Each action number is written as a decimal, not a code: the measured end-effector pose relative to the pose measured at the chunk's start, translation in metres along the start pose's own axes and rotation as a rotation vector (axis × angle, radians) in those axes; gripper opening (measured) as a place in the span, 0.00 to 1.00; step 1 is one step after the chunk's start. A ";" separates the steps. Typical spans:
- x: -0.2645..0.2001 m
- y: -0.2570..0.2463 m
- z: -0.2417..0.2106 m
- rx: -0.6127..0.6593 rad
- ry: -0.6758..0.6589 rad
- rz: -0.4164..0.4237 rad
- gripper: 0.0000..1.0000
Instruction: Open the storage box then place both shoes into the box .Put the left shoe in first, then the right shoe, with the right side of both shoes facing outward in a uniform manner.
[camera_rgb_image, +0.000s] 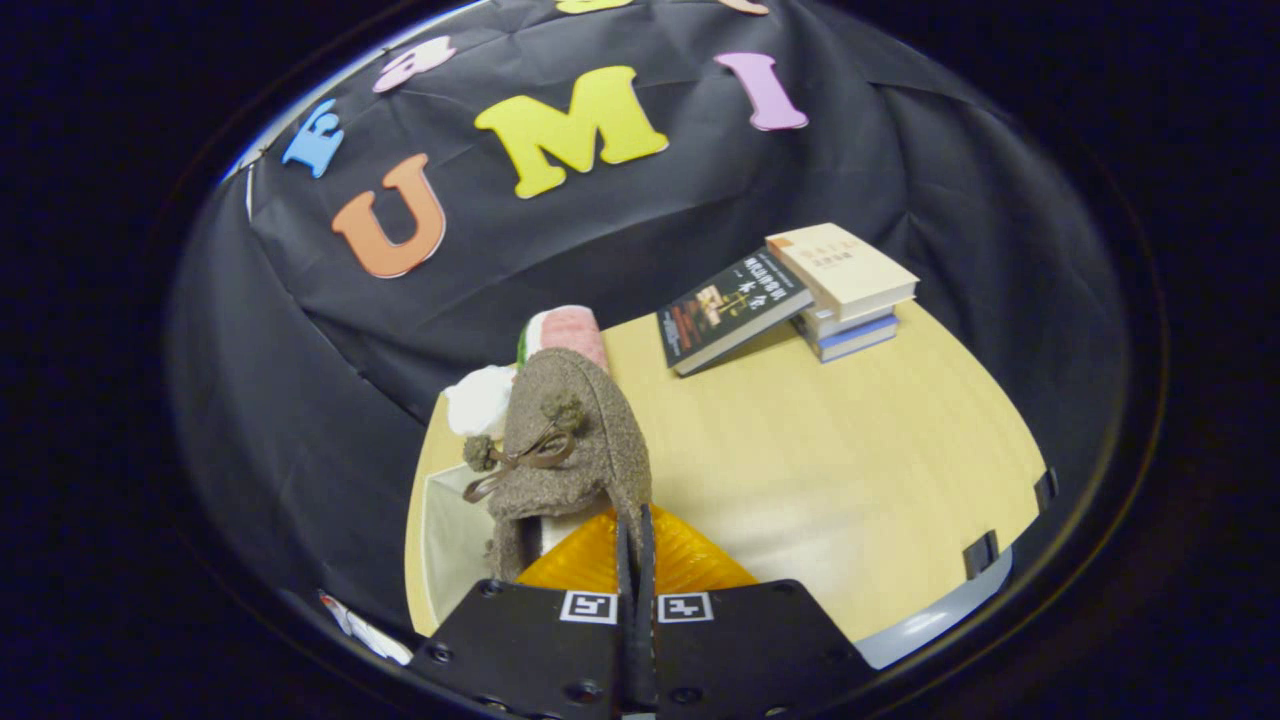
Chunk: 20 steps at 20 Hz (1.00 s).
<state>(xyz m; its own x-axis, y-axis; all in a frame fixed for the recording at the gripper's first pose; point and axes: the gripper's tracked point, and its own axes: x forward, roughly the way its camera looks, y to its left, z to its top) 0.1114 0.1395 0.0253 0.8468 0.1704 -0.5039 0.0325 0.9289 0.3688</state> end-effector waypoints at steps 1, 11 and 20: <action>0.005 0.015 -0.005 -0.007 0.008 0.010 0.00; 0.060 0.083 -0.060 -0.044 0.096 -0.041 0.00; 0.108 0.071 -0.103 -0.160 0.148 -0.192 0.00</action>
<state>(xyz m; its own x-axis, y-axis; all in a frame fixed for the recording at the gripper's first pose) 0.1508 0.2574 -0.0832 0.7459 0.0216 -0.6657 0.0906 0.9869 0.1335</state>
